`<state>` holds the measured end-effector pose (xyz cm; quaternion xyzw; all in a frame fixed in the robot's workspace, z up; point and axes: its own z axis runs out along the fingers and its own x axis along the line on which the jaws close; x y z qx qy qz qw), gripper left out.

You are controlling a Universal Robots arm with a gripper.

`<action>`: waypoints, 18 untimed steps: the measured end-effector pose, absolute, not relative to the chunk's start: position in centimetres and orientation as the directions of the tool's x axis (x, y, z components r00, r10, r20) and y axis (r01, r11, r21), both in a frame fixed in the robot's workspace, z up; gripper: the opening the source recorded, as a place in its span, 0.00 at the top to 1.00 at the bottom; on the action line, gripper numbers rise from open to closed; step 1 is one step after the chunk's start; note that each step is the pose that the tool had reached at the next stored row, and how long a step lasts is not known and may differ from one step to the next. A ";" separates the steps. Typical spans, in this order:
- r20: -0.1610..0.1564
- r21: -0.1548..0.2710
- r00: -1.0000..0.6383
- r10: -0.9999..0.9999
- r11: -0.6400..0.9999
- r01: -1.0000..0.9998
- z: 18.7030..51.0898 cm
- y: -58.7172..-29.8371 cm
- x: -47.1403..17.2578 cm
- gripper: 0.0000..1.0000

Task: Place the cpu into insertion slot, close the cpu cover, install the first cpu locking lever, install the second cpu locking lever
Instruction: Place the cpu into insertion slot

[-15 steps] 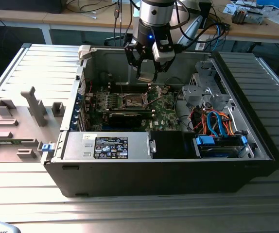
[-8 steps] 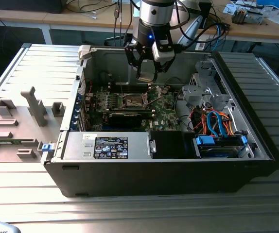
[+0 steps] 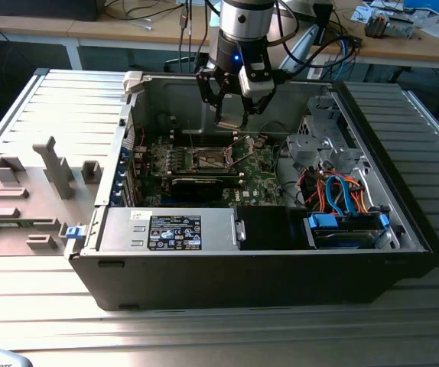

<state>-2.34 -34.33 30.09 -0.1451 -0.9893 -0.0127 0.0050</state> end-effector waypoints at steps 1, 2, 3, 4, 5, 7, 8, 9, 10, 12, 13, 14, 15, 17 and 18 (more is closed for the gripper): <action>0.014 0.023 -0.958 0.287 0.957 0.288 30.1 -34.3 -2.3 0.46; 0.013 0.023 -0.958 0.288 0.957 0.288 30.1 -34.3 -2.3 0.46; 0.013 0.023 -0.957 0.288 0.957 0.289 30.1 -34.3 -2.3 0.46; 0.013 0.023 -0.957 0.289 0.957 0.289 30.1 -34.3 -2.3 0.46; 0.013 0.023 -0.957 0.289 0.957 0.290 30.1 -34.3 -2.3 0.46; 0.013 0.023 -0.957 0.290 0.957 0.290 30.1 -34.3 -2.3 0.46; 0.013 0.022 -0.957 0.291 0.956 0.291 30.1 -34.3 -2.3 0.46; 0.013 0.022 -0.956 0.292 0.956 0.292 30.1 -34.3 -2.3 0.46; 0.013 0.022 -0.956 0.292 0.956 0.293 30.1 -34.3 -2.3 0.46; 0.013 0.021 -0.956 0.294 0.956 0.294 30.1 -34.3 -2.3 0.46; 0.013 0.021 -0.955 0.295 0.955 0.295 30.1 -34.3 -2.3 0.46; 0.013 0.021 -0.955 0.296 0.955 0.296 30.1 -34.3 -2.3 0.46; 0.013 0.020 -0.955 0.296 0.955 0.297 30.1 -34.3 -2.3 0.46; 0.012 0.020 -0.955 0.297 0.955 0.298 30.1 -34.3 -2.3 0.46; 0.012 0.020 -0.954 0.298 0.954 0.298 30.1 -34.3 -2.3 0.46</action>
